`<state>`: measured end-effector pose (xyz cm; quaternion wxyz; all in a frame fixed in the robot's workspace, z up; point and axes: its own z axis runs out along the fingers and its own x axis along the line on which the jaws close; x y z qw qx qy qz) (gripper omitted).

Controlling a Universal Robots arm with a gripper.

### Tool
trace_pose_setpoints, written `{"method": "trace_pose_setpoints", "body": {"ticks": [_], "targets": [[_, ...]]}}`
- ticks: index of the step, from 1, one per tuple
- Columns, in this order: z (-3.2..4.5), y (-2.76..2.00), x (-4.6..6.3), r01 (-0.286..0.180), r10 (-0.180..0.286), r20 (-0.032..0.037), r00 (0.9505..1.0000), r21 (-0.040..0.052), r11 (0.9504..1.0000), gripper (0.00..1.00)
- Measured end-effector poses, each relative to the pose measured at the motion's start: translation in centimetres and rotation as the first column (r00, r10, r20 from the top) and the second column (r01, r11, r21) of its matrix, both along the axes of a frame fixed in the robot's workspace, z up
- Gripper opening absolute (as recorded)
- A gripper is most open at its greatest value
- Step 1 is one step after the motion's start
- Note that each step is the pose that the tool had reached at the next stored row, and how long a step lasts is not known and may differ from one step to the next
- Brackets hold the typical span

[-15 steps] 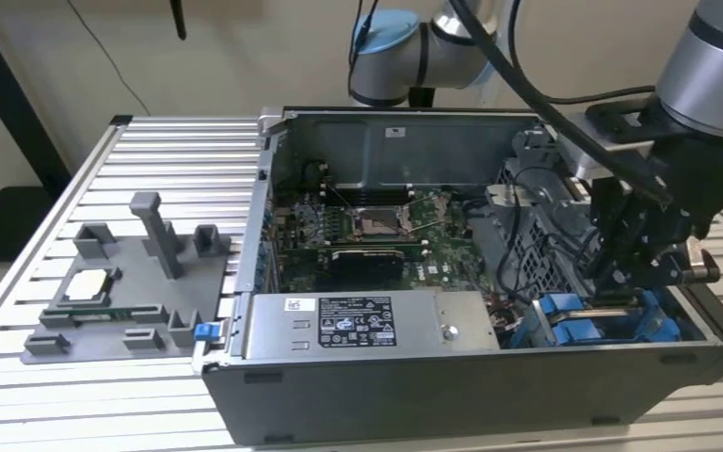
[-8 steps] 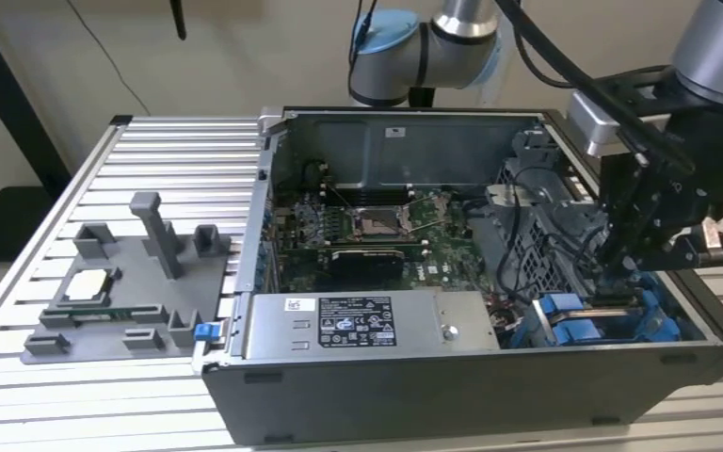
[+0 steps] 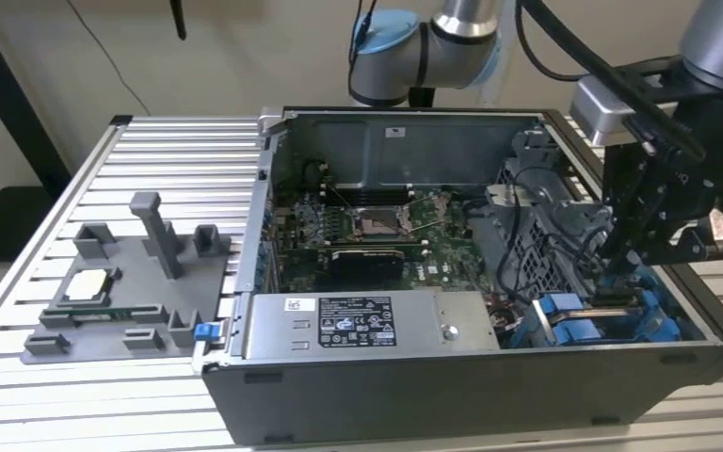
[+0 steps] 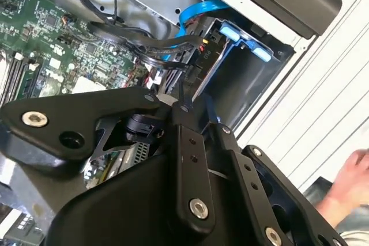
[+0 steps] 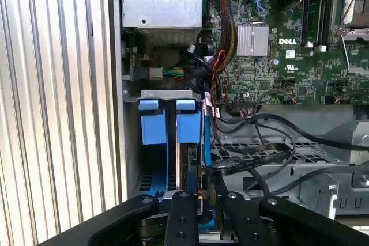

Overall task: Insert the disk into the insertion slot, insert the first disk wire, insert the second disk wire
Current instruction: 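Insert the second disk wire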

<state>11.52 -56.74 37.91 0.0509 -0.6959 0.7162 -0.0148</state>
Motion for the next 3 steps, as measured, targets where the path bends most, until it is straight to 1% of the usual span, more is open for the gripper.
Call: {"method": "trace_pose_setpoints", "body": {"ticks": [3], "targets": [[0.04, 0.00, 0.00, 0.000, 0.000, 0.0000, 1.0000, 0.0000, 1.0000, 1.00]]}}
